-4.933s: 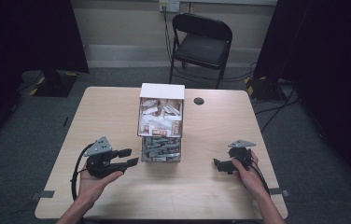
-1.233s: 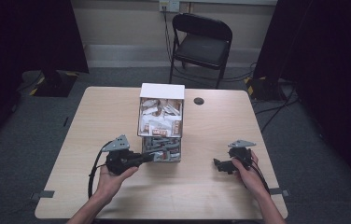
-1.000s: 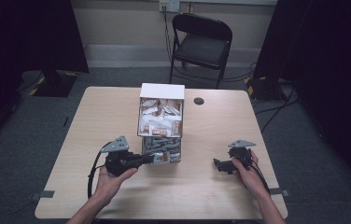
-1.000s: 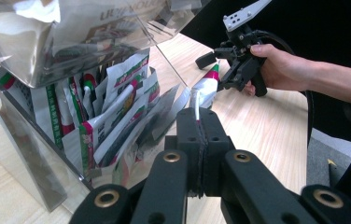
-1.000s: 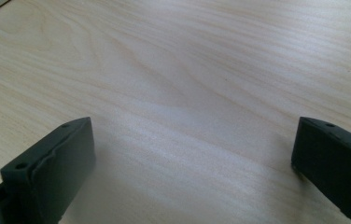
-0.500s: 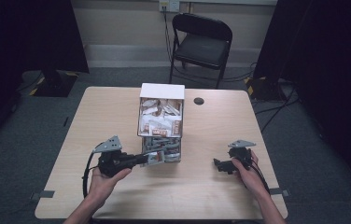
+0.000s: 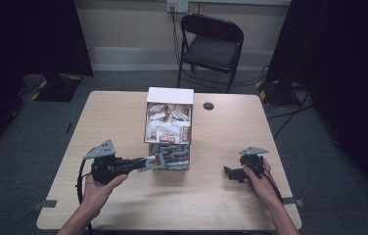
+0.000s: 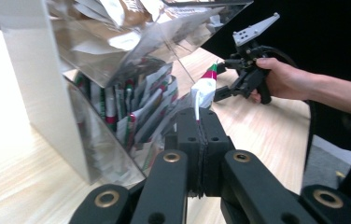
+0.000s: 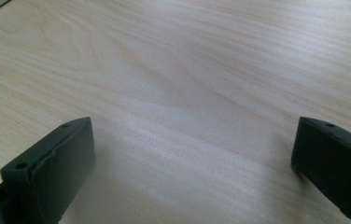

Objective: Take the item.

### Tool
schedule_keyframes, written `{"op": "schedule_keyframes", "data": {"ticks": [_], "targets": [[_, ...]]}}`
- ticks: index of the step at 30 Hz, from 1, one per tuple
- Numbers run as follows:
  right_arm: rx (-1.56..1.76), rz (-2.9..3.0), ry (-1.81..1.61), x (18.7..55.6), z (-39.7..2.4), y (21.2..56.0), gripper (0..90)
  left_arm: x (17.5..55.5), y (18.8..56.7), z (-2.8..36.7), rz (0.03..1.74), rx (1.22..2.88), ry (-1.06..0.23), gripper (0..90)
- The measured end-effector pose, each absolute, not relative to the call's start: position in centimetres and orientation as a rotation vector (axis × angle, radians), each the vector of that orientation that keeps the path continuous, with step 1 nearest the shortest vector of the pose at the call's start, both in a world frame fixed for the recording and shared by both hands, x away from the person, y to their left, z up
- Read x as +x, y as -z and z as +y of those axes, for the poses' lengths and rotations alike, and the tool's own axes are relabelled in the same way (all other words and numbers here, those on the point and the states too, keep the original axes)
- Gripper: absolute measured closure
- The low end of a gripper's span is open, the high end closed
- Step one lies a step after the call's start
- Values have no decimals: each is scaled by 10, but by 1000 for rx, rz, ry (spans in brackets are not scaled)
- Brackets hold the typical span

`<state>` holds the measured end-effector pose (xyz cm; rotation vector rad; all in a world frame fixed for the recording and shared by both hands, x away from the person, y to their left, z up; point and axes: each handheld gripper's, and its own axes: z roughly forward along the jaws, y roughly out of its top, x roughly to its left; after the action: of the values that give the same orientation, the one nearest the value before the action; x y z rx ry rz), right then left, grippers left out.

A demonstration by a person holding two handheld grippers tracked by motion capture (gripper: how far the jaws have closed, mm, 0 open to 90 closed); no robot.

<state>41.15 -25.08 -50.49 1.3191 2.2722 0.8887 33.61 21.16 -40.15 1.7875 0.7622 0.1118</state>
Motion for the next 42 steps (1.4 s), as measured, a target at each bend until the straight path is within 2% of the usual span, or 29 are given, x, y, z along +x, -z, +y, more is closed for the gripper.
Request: {"op": "schedule_keyframes", "data": {"ticks": [20, 42], "targets": [[1319, 2272, -889, 412, -251, 505, 0, 328, 401, 238, 814, 1782, -152, 896], [1320, 2272, -889, 412, -251, 505, 0, 335, 402, 272, 907, 1752, -224, 896]]}}
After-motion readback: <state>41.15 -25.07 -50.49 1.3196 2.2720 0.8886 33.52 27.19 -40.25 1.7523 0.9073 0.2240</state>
